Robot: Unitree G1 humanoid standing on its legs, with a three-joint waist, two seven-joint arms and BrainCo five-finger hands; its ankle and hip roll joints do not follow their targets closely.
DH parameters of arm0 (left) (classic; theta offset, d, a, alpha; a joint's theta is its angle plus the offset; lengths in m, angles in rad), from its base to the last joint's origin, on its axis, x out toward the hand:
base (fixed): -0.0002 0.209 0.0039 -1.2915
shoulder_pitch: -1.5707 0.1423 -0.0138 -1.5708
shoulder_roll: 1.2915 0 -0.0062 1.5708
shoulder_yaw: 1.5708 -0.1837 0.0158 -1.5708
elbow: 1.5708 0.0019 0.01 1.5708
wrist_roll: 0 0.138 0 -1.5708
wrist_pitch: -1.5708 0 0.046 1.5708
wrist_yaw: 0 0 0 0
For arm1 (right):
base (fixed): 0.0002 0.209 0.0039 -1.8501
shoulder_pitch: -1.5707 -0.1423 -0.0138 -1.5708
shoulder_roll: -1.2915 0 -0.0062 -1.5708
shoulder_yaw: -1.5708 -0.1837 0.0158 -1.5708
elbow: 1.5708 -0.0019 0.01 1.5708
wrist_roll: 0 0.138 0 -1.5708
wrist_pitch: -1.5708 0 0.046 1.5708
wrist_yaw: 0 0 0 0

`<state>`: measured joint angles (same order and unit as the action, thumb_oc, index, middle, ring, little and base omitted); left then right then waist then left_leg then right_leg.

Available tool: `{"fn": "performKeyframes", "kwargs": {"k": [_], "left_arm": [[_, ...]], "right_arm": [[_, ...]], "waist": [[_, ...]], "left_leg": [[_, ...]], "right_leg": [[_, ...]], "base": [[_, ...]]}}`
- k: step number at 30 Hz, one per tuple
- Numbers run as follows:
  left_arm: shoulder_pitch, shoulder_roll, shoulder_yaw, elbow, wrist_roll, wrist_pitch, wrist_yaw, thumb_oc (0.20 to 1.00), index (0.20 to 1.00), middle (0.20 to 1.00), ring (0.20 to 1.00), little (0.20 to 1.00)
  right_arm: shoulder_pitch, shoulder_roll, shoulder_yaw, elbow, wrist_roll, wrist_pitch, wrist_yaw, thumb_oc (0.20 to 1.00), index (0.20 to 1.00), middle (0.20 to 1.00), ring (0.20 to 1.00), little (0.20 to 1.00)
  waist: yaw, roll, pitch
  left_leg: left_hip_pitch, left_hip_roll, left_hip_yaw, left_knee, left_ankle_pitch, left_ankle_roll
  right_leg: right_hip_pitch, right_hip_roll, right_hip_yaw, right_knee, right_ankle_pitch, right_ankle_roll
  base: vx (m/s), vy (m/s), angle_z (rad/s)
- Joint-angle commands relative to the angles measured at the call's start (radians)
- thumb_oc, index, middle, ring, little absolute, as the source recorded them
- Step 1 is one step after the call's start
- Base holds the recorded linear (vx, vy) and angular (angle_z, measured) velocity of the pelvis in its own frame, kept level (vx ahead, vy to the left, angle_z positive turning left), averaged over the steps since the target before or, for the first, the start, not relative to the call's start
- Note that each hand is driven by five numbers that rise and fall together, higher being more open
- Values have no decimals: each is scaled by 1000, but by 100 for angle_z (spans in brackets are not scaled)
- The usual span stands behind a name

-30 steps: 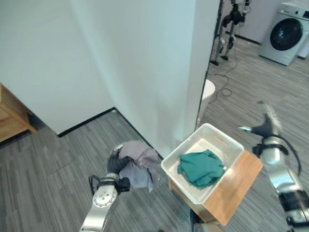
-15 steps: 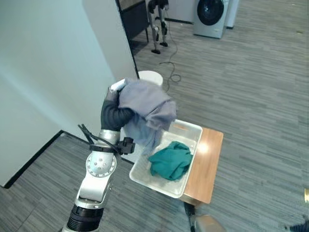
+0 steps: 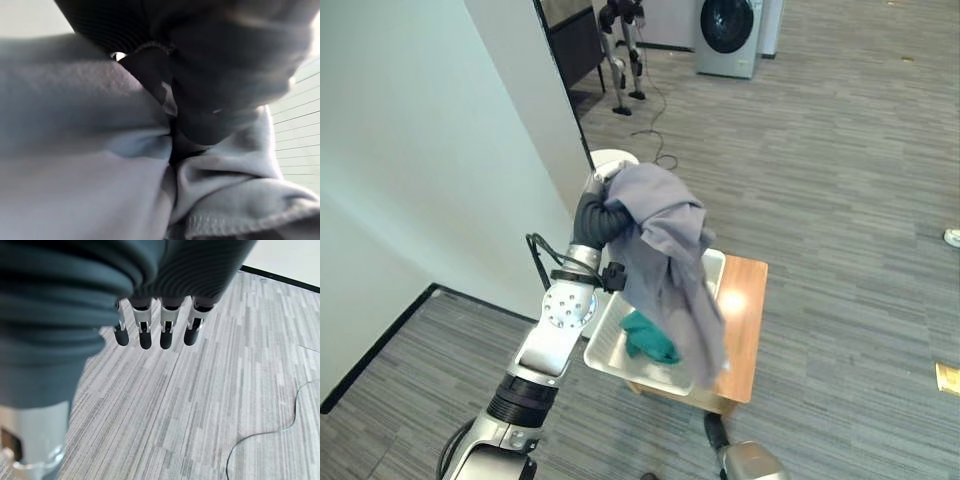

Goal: Pick up bed clothes into laundry basket.

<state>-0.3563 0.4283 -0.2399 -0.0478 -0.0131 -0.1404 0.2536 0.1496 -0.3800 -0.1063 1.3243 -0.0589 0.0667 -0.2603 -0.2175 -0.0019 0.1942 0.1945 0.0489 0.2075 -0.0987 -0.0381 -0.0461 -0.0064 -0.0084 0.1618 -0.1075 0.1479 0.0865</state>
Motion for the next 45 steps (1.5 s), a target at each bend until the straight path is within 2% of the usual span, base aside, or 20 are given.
{"fn": "performKeyframes", "kwargs": {"k": [1, 3, 9, 10, 16, 17, 19, 21, 22, 23, 26, 29, 33, 34, 37, 39, 41, 42, 43, 45], "left_arm": [[-88, 25, -22, 16, 74, -22, 15, 200, 200, 200, 200, 200], [-103, 17, -42, 58, 91, -11, 12, 200, 200, 200, 200, 200], [-154, 0, -111, 189, 162, 14, 16, 200, 200, 200, 200, 200], [-182, -21, -151, 284, 196, 33, 15, 200, 200, 200, 200, 200], [-246, -78, -256, 570, 356, 88, 25, 200, 200, 200, 200, 200], [-269, -102, -289, 718, 412, 120, 35, 200, 200, 200, 200, 200], [-298, -130, -313, 876, 450, 146, 49, 200, 200, 200, 200, 200], [-327, -168, -342, 989, 467, 153, 46, 200, 200, 200, 200, 200], [-331, -186, -352, 1045, 480, 157, 54, 253, 253, 253, 253, 253], [-335, -194, -352, 1075, 483, 163, 57, 1000, 1000, 1000, 1000, 1000], [-339, -200, -339, 1130, 479, 171, 71, 1000, 1000, 1000, 1000, 1000], [-326, -182, -267, 1043, 358, 153, 105, 1000, 1000, 1000, 1000, 1000], [-251, -159, -173, 812, 187, 117, 153, 1000, 1000, 1000, 1000, 1000], [-163, -160, -110, 644, 68, 75, 172, 1000, 1000, 1000, 1000, 1000], [-15, -153, -22, 387, -59, 7, 159, 1000, 1000, 1000, 1000, 1000], [52, -145, 7, 280, -115, -29, 152, 1000, 1000, 1000, 1000, 1000], [211, -125, 136, 109, -151, -73, 152, 1000, 1000, 1000, 1000, 1000], [272, -117, 167, 58, -157, -85, 140, 1000, 1000, 1000, 1000, 1000], [282, -117, 169, 49, -158, -82, 137, 1000, 1000, 1000, 1000, 1000], [426, -123, 231, -19, -218, -119, 110, 1000, 1000, 1000, 1000, 1000]], "right_arm": [[10, -4, 58, 65, 44, 27, 7, 1000, 1000, 1000, 1000, 1000], [12, -1, 61, 71, 45, 32, 9, 1000, 1000, 1000, 1000, 1000], [12, 12, 80, 74, 48, 37, 12, 1000, 1000, 1000, 1000, 1000], [6, 18, 92, 63, 51, 34, 8, 1000, 1000, 1000, 1000, 1000], [-10, 31, 133, 30, 47, 21, -7, 1000, 1000, 1000, 1000, 1000], [-17, 33, 154, 19, 41, 15, -10, 1000, 1000, 1000, 1000, 1000], [-25, 31, 173, 14, 35, 9, -14, 1000, 1000, 1000, 1000, 1000], [-91, 15, 193, 41, 42, 23, -16, 1000, 1000, 1000, 1000, 1000], [-105, 8, 198, 46, 50, 20, -14, 1000, 1000, 1000, 1000, 1000], [-108, 9, 203, 55, 49, 20, -10, 1000, 1000, 1000, 1000, 1000], [-116, -4, 196, 58, 77, 8, -19, 1000, 1000, 1000, 1000, 1000], [-141, -20, 162, -13, 130, -20, -54, 1000, 1000, 1000, 1000, 1000], [-164, -26, 137, -135, 160, -44, -92, 1000, 1000, 1000, 1000, 1000], [-186, -44, 140, -278, 142, -59, -114, 1000, 1000, 1000, 1000, 1000], [-209, -80, 160, -499, 80, -82, -129, 1000, 1000, 1000, 1000, 1000], [-236, -111, 177, -586, 31, -92, -132, 1000, 1000, 1000, 1000, 1000], [-60, -108, 153, -960, -104, -168, -83, 1000, 1000, 1000, 1000, 1000], [-34, -103, 146, -1058, -134, -186, -72, 1000, 1000, 1000, 1000, 1000], [-25, -102, 146, -1067, -136, -182, -70, 1000, 1000, 1000, 1000, 1000], [-9, -103, 147, -1237, -170, -218, -48, 1000, 1000, 1000, 1000, 1000]], "waist": [[-18, -31, -58], [-25, -29, -59], [-46, -26, -63], [-58, -24, -64], [-83, -21, -62], [-95, -20, -62], [-104, -20, -61], [-90, -16, -63], [-89, -16, -63], [-90, -16, -65], [-89, -17, -71], [-75, -24, -78], [-54, -35, -79], [-30, -40, -74], [2, -45, -80], [24, -45, -78], [19, -36, -61], [25, -28, -62], [24, -29, -65], [52, -12, -59]], "left_leg": [[-45, 30, -17, 11, -30, -32], [-39, 28, -15, 11, -46, -29], [-37, 27, -3, 11, -47, -28], [-38, 27, 2, 11, -46, -29], [-48, 27, 23, 11, -43, -31], [-52, 27, 31, 11, -42, -31], [-59, 27, 40, 11, -41, -32], [-68, 28, 37, 11, -38, -34], [-71, 30, 37, 11, -38, -34], [-74, 31, 39, 11, -38, -35], [-69, 35, 46, 11, -40, -36], [-46, 40, 39, 11, -44, -35], [-35, 43, 18, 11, -47, -32], [-28, 44, 3, 11, -50, -31], [-35, 51, -17, 11, -38, -36], [-35, 59, -29, 11, -32, -40], [-41, 75, -26, 11, -6, -45], [-36, 79, -30, 11, -15, -44], [-35, 80, -30, 11, -16, -45], [-43, 93, -50, 11, 9, -48]], "right_leg": [[65, -94, 14, 24, -124, 74], [68, -96, 15, 24, -134, 78], [61, -100, 23, 27, -130, 82], [55, -101, 26, 28, -127, 83], [32, -96, 36, 31, -119, 89], [22, -93, 41, 32, -115, 92], [9, -90, 48, 34, -112, 94], [2, -90, 41, 34, -114, 93], [-5, -91, 38, 33, -113, 94], [-8, -90, 38, 33, -113, 95], [-7, -84, 39, 33, -115, 95], [19, -84, 33, 34, -122, 88], [40, -88, 22, 34, -131, 80], [54, -89, 14, 36, -142, 76], [63, -87, -8, 44, -152, 62], [64, -79, -17, 61, -167, 52], [50, -56, -11, 87, -170, 35], [57, -53, -12, 84, -186, 33], [59, -52, -12, 85, -187, 32], [68, -37, -22, 82, -203, 17]], "base": [[0, 0, 0], [44, 17, 1], [12, 8, -3], [11, 7, -10], [1, 3, -7], [-5, 2, -14], [-4, -10, -18], [2, -29, -31], [-3, -25, -20], [-4, -17, -4], [11, -9, -1], [-2, -29, 4], [-2, -49, 10], [-19, -101, 15], [-14, -104, 16], [-36, -102, 49], [-145, -119, 26], [-86, -79, 16], [-8, -49, 2], [-75, -104, -6]]}}
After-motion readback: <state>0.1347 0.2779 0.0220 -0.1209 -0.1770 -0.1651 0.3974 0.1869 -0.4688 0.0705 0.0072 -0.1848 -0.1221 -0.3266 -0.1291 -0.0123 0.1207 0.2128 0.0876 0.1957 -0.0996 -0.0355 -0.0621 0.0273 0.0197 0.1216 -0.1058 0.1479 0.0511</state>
